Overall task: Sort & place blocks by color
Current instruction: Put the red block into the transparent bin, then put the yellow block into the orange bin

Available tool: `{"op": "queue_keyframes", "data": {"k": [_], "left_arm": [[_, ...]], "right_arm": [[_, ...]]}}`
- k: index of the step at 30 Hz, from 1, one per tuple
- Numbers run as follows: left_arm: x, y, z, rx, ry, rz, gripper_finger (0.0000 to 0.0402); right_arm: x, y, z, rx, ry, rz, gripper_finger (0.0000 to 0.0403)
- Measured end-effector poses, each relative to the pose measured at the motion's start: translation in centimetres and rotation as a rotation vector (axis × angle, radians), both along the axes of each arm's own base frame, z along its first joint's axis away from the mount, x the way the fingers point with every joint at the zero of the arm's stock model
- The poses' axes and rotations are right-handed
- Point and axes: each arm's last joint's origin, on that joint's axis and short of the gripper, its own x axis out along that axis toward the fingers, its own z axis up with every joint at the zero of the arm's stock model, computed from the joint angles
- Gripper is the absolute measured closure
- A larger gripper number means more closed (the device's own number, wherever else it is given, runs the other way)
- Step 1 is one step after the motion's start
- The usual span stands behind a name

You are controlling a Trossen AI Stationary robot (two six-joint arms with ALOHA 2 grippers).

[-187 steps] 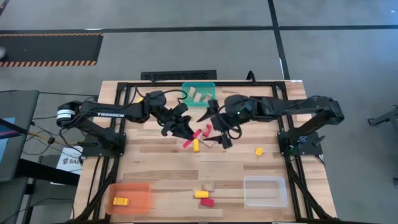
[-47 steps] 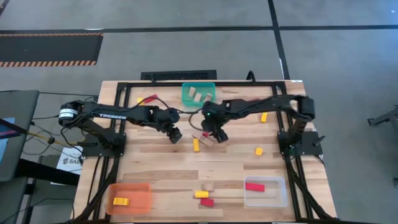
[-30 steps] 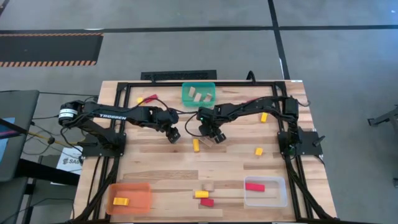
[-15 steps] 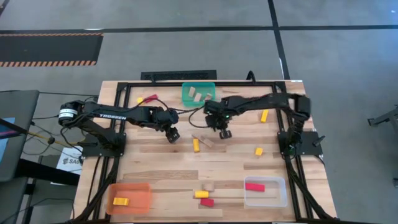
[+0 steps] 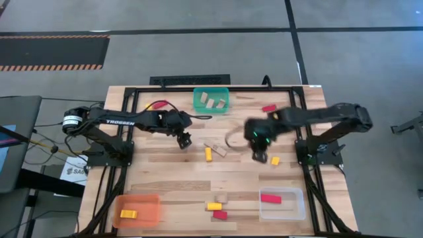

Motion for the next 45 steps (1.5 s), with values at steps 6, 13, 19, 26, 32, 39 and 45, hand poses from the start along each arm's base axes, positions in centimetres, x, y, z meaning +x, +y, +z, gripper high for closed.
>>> {"op": "queue_keyframes", "data": {"k": [6,13,19,26,32,39,45], "left_arm": [[0.5,0.5,0.4,0.037,-0.053,-0.111,0.0168],[1.7,0.5,1.3,0.074,-0.196,-0.247,0.0168],[2.5,0.4,2.2,0.058,-0.330,-0.288,0.0168],[2.9,-0.3,2.5,-0.013,-0.398,-0.299,0.0168],[3.1,-0.7,2.6,-0.092,-0.429,-0.186,0.0168],[3.1,-0.8,2.6,-0.235,-0.462,0.017,0.0168],[3.1,-2.9,2.4,-0.394,-0.429,0.159,0.0168]], "right_arm": [[-3.3,8.1,-0.5,0.182,0.077,-0.162,0.0367],[-5.4,14.9,-3.0,0.222,0.241,-0.347,0.0359],[-6.5,18.0,-5.1,0.176,0.323,-0.366,0.0352],[-7.8,20.0,-6.0,0.153,0.381,-0.285,0.0350],[-9.2,20.9,-5.9,0.144,0.393,-0.225,0.0338],[-10.4,21.6,-5.8,0.124,0.387,-0.154,0.0262],[-11.0,21.9,-5.8,0.055,0.292,-0.028,0.0175]]}}
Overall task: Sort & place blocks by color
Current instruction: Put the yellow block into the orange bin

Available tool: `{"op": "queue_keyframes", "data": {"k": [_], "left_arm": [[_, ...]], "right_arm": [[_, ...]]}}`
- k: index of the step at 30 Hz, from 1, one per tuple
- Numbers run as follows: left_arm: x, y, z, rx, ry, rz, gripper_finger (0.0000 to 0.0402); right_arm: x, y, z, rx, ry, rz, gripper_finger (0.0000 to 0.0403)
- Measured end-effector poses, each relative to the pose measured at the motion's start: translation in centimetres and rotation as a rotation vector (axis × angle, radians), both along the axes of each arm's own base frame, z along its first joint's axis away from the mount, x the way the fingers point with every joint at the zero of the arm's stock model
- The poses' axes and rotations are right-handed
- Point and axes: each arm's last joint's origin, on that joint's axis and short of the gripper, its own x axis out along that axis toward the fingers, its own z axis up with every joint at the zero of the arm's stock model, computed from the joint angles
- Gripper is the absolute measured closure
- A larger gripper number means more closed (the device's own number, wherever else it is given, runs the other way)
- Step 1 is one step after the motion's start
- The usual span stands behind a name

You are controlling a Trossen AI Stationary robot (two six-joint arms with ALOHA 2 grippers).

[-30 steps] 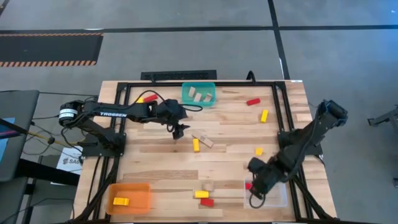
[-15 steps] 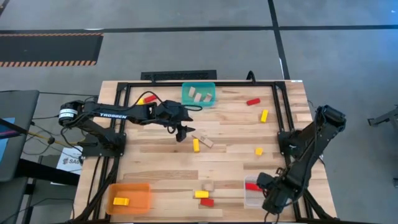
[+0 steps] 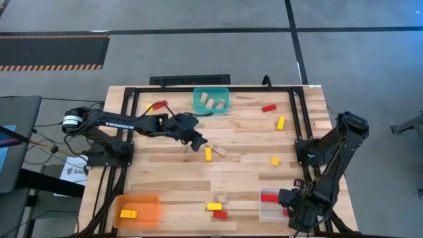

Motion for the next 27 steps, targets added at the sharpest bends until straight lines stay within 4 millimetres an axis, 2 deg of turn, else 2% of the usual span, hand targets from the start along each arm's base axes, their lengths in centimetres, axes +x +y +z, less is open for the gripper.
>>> {"op": "queue_keyframes", "data": {"k": [4,8,16,18,22,24,27], "left_arm": [[-0.5,-1.7,-0.7,-0.200,0.073,0.226,0.0168],[-0.6,-3.2,-0.7,-0.268,0.055,0.360,0.0168],[-0.7,-4.6,-0.6,-0.309,0.036,0.425,0.0168],[-0.5,-4.9,0.0,-0.301,0.038,0.417,0.0168],[1.0,-5.8,1.4,-0.236,0.073,0.411,0.0168],[2.7,-6.4,2.1,-0.203,0.107,0.389,0.0168],[4.6,-7.1,1.4,-0.111,0.268,0.384,0.0168]], "right_arm": [[-0.5,-0.4,0.3,-0.027,-0.007,0.045,0.0147],[-1.0,-0.7,1.0,-0.023,-0.021,0.083,0.0143],[-1.6,-1.8,2.5,0.009,-0.043,0.053,0.0143],[-1.7,-2.1,2.8,0.014,-0.063,0.047,0.0143],[-2.0,-2.6,3.3,0.010,-0.067,0.054,0.0143],[-2.2,-3.0,3.5,-0.003,-0.064,0.068,0.0143],[-2.3,-3.5,3.8,-0.025,-0.071,0.077,0.0143]]}}
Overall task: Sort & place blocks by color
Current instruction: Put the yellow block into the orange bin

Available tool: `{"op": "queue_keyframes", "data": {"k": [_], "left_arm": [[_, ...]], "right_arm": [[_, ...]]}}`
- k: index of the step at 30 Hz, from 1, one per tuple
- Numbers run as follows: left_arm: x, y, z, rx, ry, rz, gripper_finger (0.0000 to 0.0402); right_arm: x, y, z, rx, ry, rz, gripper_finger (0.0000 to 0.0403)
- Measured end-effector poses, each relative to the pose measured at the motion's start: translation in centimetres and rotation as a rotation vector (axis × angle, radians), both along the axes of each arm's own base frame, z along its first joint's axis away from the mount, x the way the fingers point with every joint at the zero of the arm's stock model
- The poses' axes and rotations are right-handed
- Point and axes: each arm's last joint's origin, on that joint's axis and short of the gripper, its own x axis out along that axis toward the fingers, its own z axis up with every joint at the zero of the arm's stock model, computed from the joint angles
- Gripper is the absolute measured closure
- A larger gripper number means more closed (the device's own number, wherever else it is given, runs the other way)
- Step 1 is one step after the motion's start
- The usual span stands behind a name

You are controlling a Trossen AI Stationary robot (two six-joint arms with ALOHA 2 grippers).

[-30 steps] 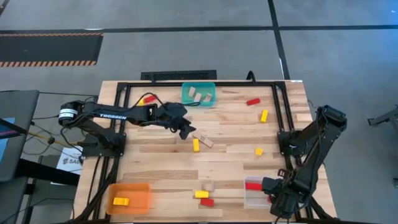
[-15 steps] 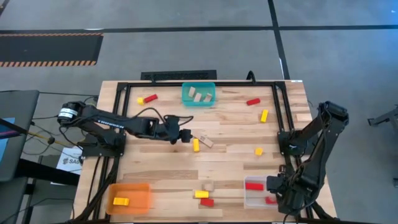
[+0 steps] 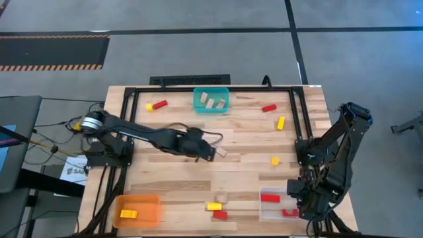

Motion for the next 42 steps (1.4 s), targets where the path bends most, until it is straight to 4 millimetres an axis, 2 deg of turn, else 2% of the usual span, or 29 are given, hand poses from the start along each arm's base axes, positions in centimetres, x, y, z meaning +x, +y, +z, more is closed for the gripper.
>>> {"op": "queue_keyframes", "data": {"k": [4,6,10,17,23,26,30,35,37,39,42], "left_arm": [[2.4,-0.2,-1.8,0.032,0.160,-0.005,0.0168],[3.6,-0.3,-2.9,0.027,0.161,0.008,0.0168],[4.7,0.0,-5.2,0.026,0.194,0.032,0.0168],[5.6,0.9,-7.7,0.032,0.227,0.097,0.0168],[6.0,1.0,-10.4,-0.008,0.284,0.089,0.0168],[6.1,1.0,-10.8,-0.007,0.302,0.080,0.0169],[6.0,1.0,-10.9,0.002,0.329,0.041,0.0198],[5.6,0.9,-10.4,0.004,0.356,-0.041,0.0303],[5.4,0.8,-9.8,0.008,0.371,-0.105,0.0303],[5.1,0.7,-8.4,0.025,0.367,-0.160,0.0303],[4.5,0.2,-4.1,0.056,0.280,-0.230,0.0303]], "right_arm": [[0.0,-0.2,0.2,-0.003,-0.007,-0.003,0.0143],[0.0,-0.2,0.1,-0.006,-0.006,-0.001,0.0143],[-0.3,-0.1,0.1,-0.008,-0.003,0.014,0.0143],[-0.9,0.2,0.1,-0.019,-0.003,0.071,0.0143],[-1.0,0.0,0.1,-0.038,0.001,0.105,0.0143],[-1.1,-0.1,0.1,-0.053,0.005,0.121,0.0143],[-1.1,-0.2,0.0,-0.067,0.006,0.146,0.0143],[-1.0,-0.3,0.0,-0.080,0.003,0.174,0.0143],[-0.9,-0.4,0.0,-0.078,0.002,0.165,0.0143],[-0.7,-0.5,0.0,-0.076,0.003,0.137,0.0143],[-0.3,-0.7,0.0,-0.081,-0.008,0.089,0.0143]]}}
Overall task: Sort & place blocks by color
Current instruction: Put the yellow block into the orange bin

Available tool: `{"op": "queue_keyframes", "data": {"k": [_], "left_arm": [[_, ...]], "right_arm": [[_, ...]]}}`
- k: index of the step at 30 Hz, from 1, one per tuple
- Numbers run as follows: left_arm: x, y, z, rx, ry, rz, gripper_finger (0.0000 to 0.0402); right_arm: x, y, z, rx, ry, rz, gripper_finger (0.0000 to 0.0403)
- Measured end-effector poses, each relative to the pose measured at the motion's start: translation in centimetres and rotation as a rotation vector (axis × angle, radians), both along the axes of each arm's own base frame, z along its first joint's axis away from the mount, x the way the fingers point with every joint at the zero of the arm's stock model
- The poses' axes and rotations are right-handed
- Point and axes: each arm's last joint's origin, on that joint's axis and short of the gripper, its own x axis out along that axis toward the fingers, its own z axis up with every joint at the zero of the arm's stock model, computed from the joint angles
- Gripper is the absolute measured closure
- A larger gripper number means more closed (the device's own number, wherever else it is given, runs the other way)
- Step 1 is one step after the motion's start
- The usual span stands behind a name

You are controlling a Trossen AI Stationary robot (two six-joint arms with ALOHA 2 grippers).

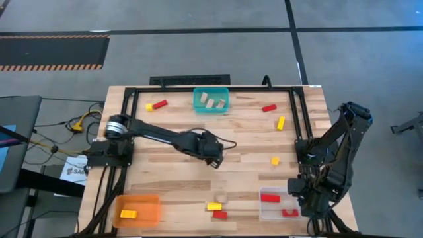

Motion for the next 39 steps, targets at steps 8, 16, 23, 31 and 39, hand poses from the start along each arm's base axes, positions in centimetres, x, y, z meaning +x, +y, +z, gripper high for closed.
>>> {"op": "queue_keyframes", "data": {"k": [8,16,23,31,39], "left_arm": [[-6.3,-4.4,9.0,0.008,-0.070,-0.346,0.0303],[-13.9,-11.9,10.0,-0.066,0.092,-0.592,0.0303],[-18.7,-16.6,5.1,-0.125,0.219,-0.668,0.0303],[-22.8,-19.8,0.2,-0.216,0.190,-0.830,0.0303],[-23.3,-19.3,-1.0,-0.188,0.220,-0.813,0.0192]], "right_arm": [[2.3,-1.6,0.0,-0.045,-0.063,-0.072,0.0143],[6.8,-4.0,0.3,0.002,-0.184,-0.133,0.0143],[11.0,-6.6,1.1,0.097,-0.365,-0.189,0.0143],[13.3,-9.3,1.5,0.218,-0.395,-0.300,0.0143],[13.7,-10.3,1.5,0.228,-0.393,-0.381,0.0143]]}}
